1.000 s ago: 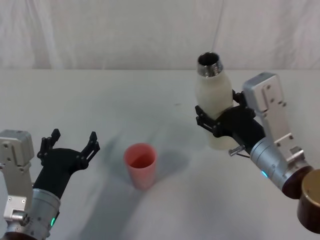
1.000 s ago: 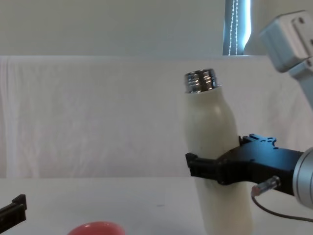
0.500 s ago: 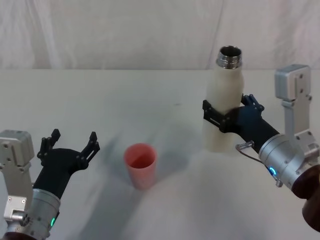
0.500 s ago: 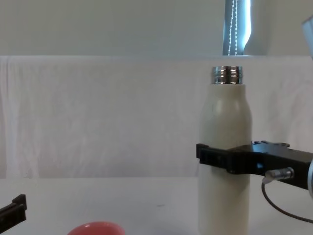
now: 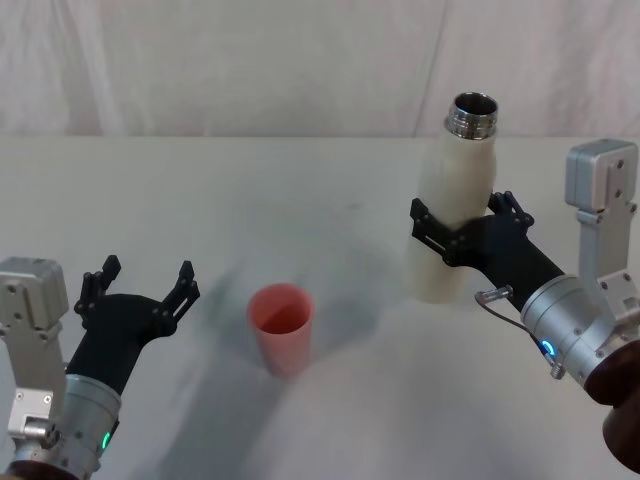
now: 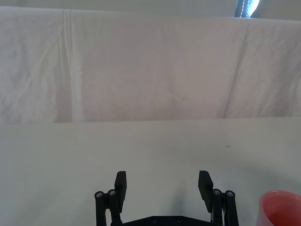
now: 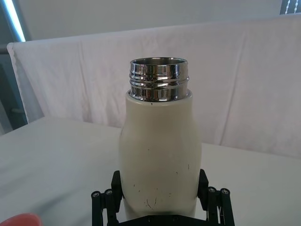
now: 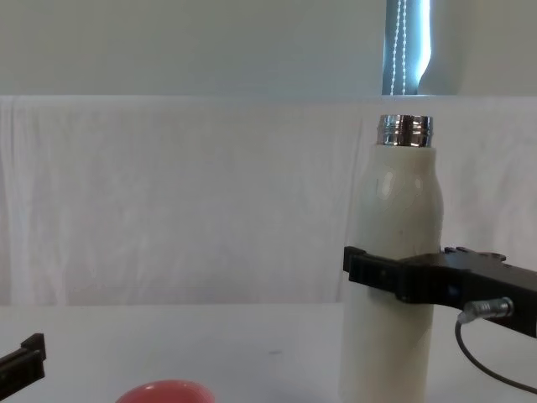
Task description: Grasp the thermos with one hand and pour water into the cup lid.
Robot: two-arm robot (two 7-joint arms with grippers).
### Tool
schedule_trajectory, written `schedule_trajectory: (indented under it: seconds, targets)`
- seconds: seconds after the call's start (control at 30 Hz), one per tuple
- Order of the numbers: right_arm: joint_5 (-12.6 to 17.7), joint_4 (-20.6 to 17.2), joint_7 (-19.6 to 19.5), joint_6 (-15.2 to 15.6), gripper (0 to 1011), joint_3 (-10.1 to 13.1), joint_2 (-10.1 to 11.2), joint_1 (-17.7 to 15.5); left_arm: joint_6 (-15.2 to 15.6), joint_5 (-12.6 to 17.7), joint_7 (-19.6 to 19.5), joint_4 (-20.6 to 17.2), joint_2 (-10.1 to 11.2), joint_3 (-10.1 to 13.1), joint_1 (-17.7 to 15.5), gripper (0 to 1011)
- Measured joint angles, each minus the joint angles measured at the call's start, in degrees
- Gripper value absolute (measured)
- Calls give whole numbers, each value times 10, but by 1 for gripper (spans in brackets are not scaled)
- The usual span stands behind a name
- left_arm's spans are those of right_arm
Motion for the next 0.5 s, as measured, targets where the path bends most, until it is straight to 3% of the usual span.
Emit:
schedule_trajectory:
  seconds: [0.5]
  targets:
    - [0, 2, -22, -14, 950, -22, 23, 2, 0, 0, 0, 0, 0, 0, 0, 1001]
